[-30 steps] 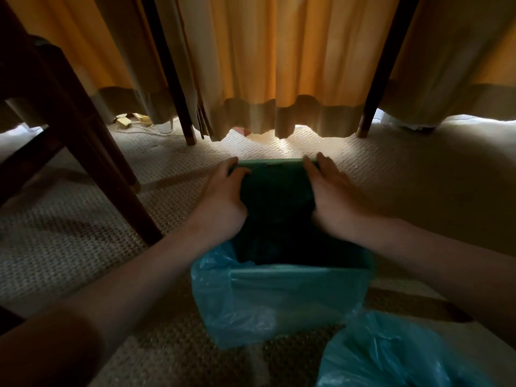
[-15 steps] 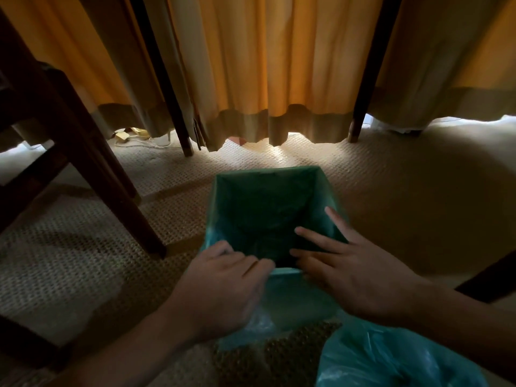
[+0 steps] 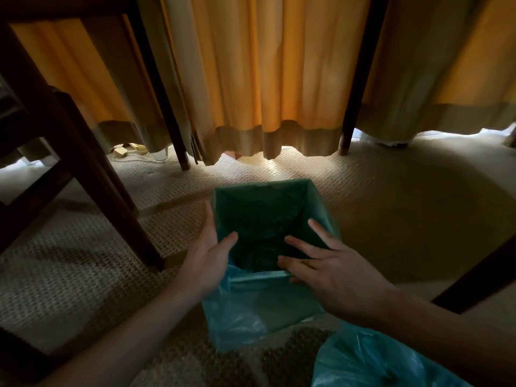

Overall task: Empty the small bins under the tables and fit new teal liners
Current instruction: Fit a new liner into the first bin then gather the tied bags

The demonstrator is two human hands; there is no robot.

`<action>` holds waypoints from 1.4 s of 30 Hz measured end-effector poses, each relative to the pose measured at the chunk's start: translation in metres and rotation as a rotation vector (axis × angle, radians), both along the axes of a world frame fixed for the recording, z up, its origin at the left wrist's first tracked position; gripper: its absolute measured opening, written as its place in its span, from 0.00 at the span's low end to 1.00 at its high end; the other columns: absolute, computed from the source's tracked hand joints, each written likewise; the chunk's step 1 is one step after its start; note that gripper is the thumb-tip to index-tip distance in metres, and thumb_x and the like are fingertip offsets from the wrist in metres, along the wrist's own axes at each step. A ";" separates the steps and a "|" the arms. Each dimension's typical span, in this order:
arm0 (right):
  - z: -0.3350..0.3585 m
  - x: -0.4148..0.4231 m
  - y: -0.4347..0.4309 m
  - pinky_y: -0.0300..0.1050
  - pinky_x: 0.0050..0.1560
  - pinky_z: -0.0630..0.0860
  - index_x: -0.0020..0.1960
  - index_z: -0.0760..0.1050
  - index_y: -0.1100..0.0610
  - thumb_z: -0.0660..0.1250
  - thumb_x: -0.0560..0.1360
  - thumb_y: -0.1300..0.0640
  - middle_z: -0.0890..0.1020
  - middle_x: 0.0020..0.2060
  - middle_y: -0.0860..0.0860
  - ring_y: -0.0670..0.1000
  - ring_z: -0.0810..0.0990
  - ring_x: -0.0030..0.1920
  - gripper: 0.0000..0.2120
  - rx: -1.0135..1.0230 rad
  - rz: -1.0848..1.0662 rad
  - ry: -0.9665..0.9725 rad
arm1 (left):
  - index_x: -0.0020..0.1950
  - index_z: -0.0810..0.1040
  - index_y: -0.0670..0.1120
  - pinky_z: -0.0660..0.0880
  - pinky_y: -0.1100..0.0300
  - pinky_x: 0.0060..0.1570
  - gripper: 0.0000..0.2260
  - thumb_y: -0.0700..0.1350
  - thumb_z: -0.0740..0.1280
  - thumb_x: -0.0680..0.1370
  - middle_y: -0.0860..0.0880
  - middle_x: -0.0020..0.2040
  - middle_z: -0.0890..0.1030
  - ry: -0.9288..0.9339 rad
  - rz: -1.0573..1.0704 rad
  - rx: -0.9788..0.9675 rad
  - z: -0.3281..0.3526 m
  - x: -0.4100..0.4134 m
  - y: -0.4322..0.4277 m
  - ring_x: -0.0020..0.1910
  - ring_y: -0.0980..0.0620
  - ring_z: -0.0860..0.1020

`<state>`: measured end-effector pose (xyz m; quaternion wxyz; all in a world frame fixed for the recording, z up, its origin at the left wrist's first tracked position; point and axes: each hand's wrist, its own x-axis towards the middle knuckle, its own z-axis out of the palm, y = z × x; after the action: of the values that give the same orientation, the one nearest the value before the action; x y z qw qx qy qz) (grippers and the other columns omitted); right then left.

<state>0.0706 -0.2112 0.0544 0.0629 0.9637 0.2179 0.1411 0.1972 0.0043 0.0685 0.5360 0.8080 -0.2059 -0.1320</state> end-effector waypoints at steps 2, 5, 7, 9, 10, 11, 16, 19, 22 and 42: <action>0.004 -0.002 -0.006 0.66 0.77 0.49 0.66 0.76 0.55 0.55 0.76 0.58 0.83 0.60 0.49 0.52 0.69 0.74 0.21 0.000 0.002 0.019 | 0.75 0.43 0.70 0.58 0.58 0.74 0.31 0.48 0.60 0.84 0.63 0.74 0.63 -0.055 -0.015 -0.032 0.003 -0.003 -0.005 0.73 0.60 0.64; 0.009 -0.014 -0.021 0.67 0.75 0.47 0.66 0.74 0.55 0.59 0.73 0.59 0.84 0.59 0.48 0.51 0.69 0.74 0.22 0.018 -0.026 0.039 | 0.73 0.59 0.70 0.64 0.52 0.73 0.23 0.48 0.61 0.84 0.59 0.73 0.71 -0.146 -0.059 -0.022 -0.002 -0.010 -0.023 0.71 0.56 0.70; 0.011 -0.027 -0.034 0.67 0.75 0.48 0.66 0.76 0.55 0.60 0.71 0.61 0.85 0.57 0.49 0.50 0.70 0.73 0.23 0.012 -0.076 0.054 | 0.76 0.61 0.62 0.68 0.49 0.71 0.23 0.47 0.62 0.84 0.55 0.70 0.75 -0.171 -0.042 -0.001 -0.006 -0.016 -0.041 0.67 0.54 0.74; 0.015 -0.042 -0.051 0.67 0.75 0.50 0.64 0.78 0.56 0.61 0.69 0.62 0.85 0.57 0.49 0.51 0.72 0.72 0.24 -0.009 -0.127 0.053 | 0.78 0.58 0.57 0.69 0.51 0.69 0.25 0.47 0.63 0.83 0.55 0.69 0.75 -0.168 -0.053 -0.016 -0.008 -0.021 -0.067 0.65 0.54 0.75; 0.014 -0.055 -0.058 0.68 0.74 0.52 0.64 0.78 0.56 0.63 0.69 0.62 0.85 0.57 0.49 0.51 0.73 0.71 0.24 -0.005 -0.158 0.041 | 0.79 0.54 0.56 0.68 0.52 0.69 0.27 0.48 0.63 0.83 0.55 0.70 0.72 -0.157 -0.074 0.003 -0.010 -0.027 -0.079 0.66 0.54 0.73; 0.019 -0.071 -0.072 0.69 0.74 0.54 0.63 0.79 0.56 0.66 0.68 0.63 0.85 0.57 0.48 0.52 0.74 0.70 0.24 -0.026 -0.201 0.017 | 0.80 0.49 0.57 0.65 0.51 0.72 0.31 0.50 0.63 0.82 0.53 0.74 0.69 -0.186 -0.109 0.014 -0.007 -0.034 -0.101 0.70 0.51 0.70; 0.012 -0.123 -0.116 0.69 0.72 0.60 0.65 0.79 0.54 0.78 0.67 0.62 0.82 0.62 0.46 0.50 0.74 0.70 0.28 -0.067 -0.347 -0.049 | 0.82 0.40 0.42 0.42 0.46 0.79 0.39 0.51 0.62 0.82 0.42 0.83 0.43 -0.460 -0.202 0.213 -0.017 -0.067 -0.167 0.81 0.45 0.42; 0.004 -0.152 -0.136 0.69 0.73 0.60 0.69 0.76 0.54 0.78 0.69 0.63 0.80 0.65 0.47 0.51 0.71 0.72 0.29 -0.024 -0.430 -0.064 | 0.80 0.36 0.38 0.36 0.52 0.78 0.40 0.56 0.58 0.83 0.39 0.82 0.38 -0.505 -0.234 0.285 -0.009 -0.093 -0.195 0.80 0.45 0.37; 0.001 -0.169 -0.149 0.69 0.75 0.57 0.71 0.74 0.53 0.77 0.68 0.66 0.79 0.66 0.48 0.51 0.68 0.74 0.33 0.008 -0.479 -0.077 | 0.80 0.38 0.37 0.38 0.51 0.79 0.41 0.61 0.55 0.82 0.39 0.82 0.39 -0.550 -0.241 0.361 -0.007 -0.112 -0.211 0.81 0.44 0.38; 0.001 -0.172 -0.128 0.59 0.79 0.38 0.80 0.46 0.41 0.34 0.81 0.34 0.49 0.81 0.48 0.51 0.39 0.80 0.30 0.222 -0.850 0.110 | 0.83 0.47 0.46 0.40 0.49 0.79 0.43 0.71 0.52 0.77 0.45 0.83 0.45 -0.614 -0.221 0.475 -0.014 -0.120 -0.217 0.81 0.46 0.39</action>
<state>-0.1012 -0.3389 0.0558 -0.0001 0.9747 -0.2111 0.0739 0.0774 -0.2130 0.0548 0.2305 0.8842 -0.4059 0.0146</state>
